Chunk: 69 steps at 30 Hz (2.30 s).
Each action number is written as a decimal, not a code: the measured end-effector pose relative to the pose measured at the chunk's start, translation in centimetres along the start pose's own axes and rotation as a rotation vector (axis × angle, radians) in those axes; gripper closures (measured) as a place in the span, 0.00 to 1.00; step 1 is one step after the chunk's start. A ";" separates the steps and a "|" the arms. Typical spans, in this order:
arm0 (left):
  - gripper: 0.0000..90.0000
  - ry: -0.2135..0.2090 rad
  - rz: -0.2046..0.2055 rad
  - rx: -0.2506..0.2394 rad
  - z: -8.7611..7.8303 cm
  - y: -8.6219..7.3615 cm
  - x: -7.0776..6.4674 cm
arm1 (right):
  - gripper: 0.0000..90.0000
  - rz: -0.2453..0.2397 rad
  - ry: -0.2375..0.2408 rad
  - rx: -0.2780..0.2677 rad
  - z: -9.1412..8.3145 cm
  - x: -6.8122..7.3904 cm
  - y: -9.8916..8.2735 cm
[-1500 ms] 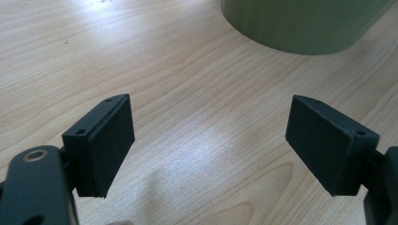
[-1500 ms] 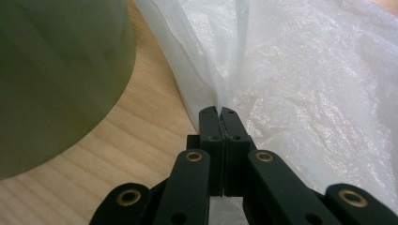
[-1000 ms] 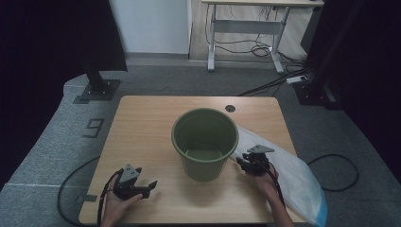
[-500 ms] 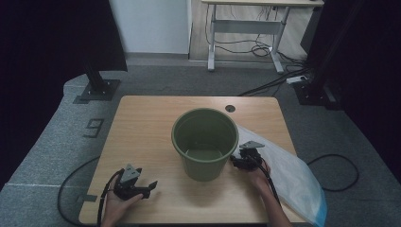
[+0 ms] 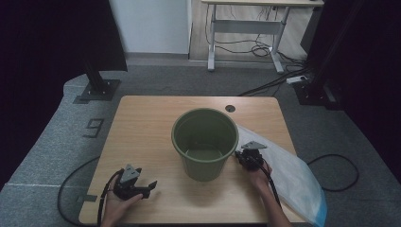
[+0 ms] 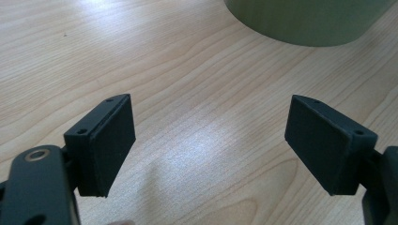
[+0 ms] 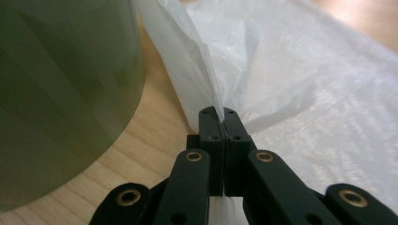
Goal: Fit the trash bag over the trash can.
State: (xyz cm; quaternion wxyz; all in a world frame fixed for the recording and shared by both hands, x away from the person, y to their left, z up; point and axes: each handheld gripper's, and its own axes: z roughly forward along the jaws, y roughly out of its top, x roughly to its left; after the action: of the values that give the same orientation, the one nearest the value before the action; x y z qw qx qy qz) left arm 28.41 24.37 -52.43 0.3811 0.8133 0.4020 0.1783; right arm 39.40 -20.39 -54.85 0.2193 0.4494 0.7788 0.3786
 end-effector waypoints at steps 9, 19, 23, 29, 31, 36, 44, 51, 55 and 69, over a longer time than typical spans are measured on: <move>0.18 0.003 0.000 0.001 0.0 0.0 0.0 | 0.99 0.035 -0.045 -0.145 -3.2 -0.6 1.1; 0.18 0.004 0.002 0.004 0.1 0.0 0.0 | 0.99 0.077 -0.061 -0.290 -7.0 -1.4 2.5; 0.18 0.005 0.002 0.005 0.1 0.0 0.0 | 0.99 0.097 -0.057 -0.338 -8.3 -1.6 3.0; 0.18 0.006 0.003 0.006 0.1 0.0 0.0 | 0.99 0.110 -0.061 -0.388 -9.6 -1.7 3.5; 0.18 0.005 0.003 0.006 0.1 0.0 0.0 | 0.99 0.115 -0.068 -0.403 -10.1 -1.9 3.6; 0.18 0.005 0.004 0.010 0.2 0.0 -0.1 | 0.99 0.140 -0.081 -0.435 -11.4 -2.7 3.8; 0.18 0.000 0.000 0.014 0.4 -0.1 0.0 | 0.99 0.163 -0.084 -0.494 -13.9 -3.7 4.2; 0.18 -0.003 0.001 0.017 0.5 -0.1 0.0 | 0.99 0.155 -0.093 -0.525 -15.5 -3.6 4.7; 0.18 -0.004 -0.003 0.011 0.4 -0.1 0.1 | 0.99 0.152 -0.102 -0.560 -16.3 -3.2 5.6; 0.18 0.003 -0.008 0.013 0.3 -0.3 0.2 | 0.99 0.108 -0.109 -0.699 -19.2 -0.8 8.7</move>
State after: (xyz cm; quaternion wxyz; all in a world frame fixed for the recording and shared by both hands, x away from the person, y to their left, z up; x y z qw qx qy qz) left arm 28.56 24.52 -52.80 0.3759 0.8138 0.4072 0.1753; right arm 31.35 -25.92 -36.16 0.3809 0.4072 0.5646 0.6085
